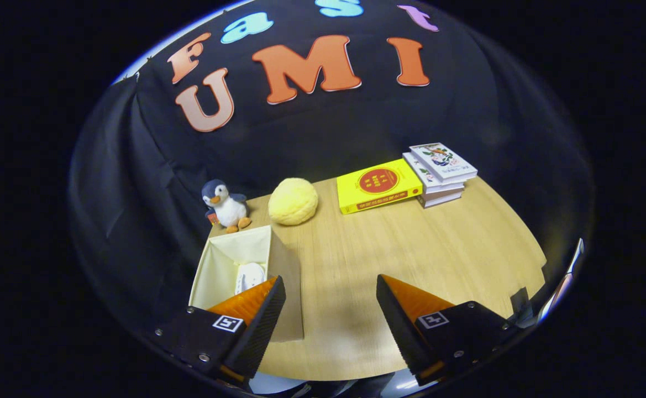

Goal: Open the storage box then place both shoes into the box .Put the left shoe in first, then the right shoe, with the right side of both shoes facing outward in a uniform manner.

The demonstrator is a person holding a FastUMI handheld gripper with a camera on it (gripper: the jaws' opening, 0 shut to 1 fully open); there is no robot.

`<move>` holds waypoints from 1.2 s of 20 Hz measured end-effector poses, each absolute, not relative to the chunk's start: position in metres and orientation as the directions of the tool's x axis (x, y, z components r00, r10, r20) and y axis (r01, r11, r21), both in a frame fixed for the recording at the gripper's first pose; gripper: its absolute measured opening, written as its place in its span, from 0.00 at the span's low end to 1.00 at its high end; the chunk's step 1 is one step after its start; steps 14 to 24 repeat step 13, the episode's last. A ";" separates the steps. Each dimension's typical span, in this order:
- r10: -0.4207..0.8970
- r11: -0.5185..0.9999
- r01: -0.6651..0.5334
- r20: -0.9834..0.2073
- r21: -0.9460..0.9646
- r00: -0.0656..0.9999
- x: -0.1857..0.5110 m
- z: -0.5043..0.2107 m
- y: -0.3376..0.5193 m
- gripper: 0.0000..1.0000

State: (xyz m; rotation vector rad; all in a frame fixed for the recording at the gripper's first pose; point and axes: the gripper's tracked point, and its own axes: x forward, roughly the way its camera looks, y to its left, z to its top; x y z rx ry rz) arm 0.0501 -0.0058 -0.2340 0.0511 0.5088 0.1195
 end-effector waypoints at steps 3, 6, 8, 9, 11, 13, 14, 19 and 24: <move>0.118 0.993 -0.097 -0.399 0.073 0.909 0.063 -0.217 -0.029 0.99; 0.126 0.991 -0.105 -0.303 0.085 0.944 0.076 -0.195 -0.049 0.99; 0.128 0.991 -0.113 -0.237 0.077 0.963 0.083 -0.179 -0.064 0.98; 0.128 0.991 -0.117 -0.201 0.066 0.971 0.088 -0.174 -0.071 0.98; 0.131 0.991 -0.127 -0.129 0.041 0.983 0.098 -0.161 -0.085 0.98; 0.131 0.991 -0.128 -0.069 0.039 0.989 0.104 -0.150 -0.097 0.98; 0.131 0.991 -0.128 -0.069 0.039 0.989 0.104 -0.150 -0.097 0.98; 0.131 0.991 -0.128 -0.069 0.039 0.989 0.104 -0.150 -0.097 0.98; 0.131 0.991 -0.128 -0.069 0.039 0.989 0.104 -0.150 -0.097 0.98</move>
